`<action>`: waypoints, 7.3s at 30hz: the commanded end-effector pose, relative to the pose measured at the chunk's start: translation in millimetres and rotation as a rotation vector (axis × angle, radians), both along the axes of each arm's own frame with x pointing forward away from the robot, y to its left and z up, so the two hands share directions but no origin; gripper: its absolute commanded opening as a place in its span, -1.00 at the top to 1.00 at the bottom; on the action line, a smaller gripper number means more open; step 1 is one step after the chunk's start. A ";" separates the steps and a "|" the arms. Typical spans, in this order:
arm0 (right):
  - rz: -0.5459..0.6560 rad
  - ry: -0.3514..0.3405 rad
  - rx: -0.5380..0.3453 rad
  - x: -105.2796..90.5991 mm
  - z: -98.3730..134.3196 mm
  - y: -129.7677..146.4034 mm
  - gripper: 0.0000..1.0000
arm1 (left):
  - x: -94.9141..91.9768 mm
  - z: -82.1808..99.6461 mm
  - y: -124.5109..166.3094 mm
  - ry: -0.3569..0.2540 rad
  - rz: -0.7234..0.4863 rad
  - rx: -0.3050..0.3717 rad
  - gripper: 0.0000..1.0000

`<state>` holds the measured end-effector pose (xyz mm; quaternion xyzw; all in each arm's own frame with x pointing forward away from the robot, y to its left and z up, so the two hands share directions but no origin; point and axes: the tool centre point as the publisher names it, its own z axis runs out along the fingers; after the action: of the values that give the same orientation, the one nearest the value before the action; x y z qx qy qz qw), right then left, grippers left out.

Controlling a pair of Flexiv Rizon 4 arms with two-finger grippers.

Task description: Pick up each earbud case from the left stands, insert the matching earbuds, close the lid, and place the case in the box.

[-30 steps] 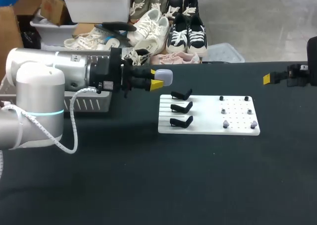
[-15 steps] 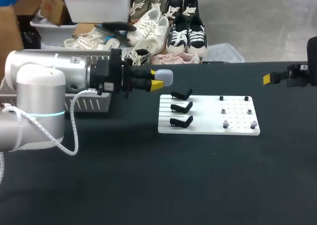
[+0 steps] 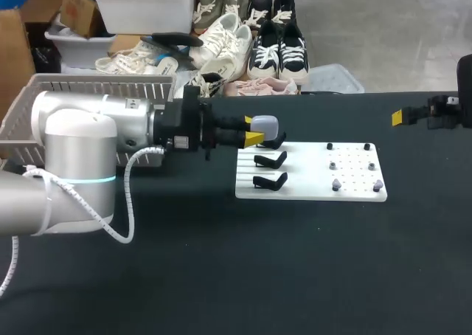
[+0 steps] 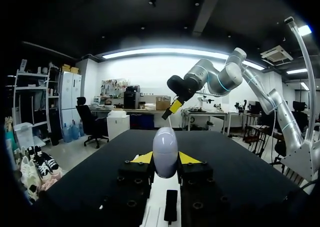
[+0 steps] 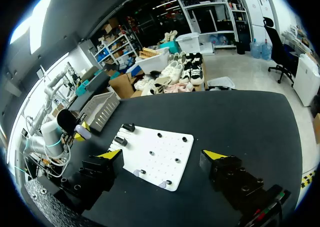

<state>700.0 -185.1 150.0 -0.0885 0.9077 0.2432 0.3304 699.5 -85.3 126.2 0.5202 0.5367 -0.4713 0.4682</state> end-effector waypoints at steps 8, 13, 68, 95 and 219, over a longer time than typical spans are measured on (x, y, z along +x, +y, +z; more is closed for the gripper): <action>0.021 -0.007 -0.024 -5.0 2.3 5.3 -1.00 | -3.9 -7.6 -8.9 -0.021 -0.020 -0.003 1.00; 0.073 -0.038 -0.052 -17.2 15.3 21.6 -1.00 | -3.7 -10.7 -9.1 -0.052 -0.018 0.012 1.00; 0.341 -0.061 -0.374 -34.4 15.4 195.9 -1.00 | -5.4 -18.8 -11.5 -0.109 -0.006 0.002 1.00; 0.369 0.010 -0.388 -13.9 -9.3 211.0 -1.00 | -5.4 -18.8 -11.5 -0.109 -0.006 0.002 1.00; 0.012 0.359 -0.689 -50.1 -114.1 41.3 -0.08 | -5.4 -18.8 -11.5 -0.109 -0.006 0.002 1.00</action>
<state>646.1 -145.9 40.2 -0.1566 0.9788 -0.0611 0.1169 695.4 -96.5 107.6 0.5481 0.5087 -0.4447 0.4930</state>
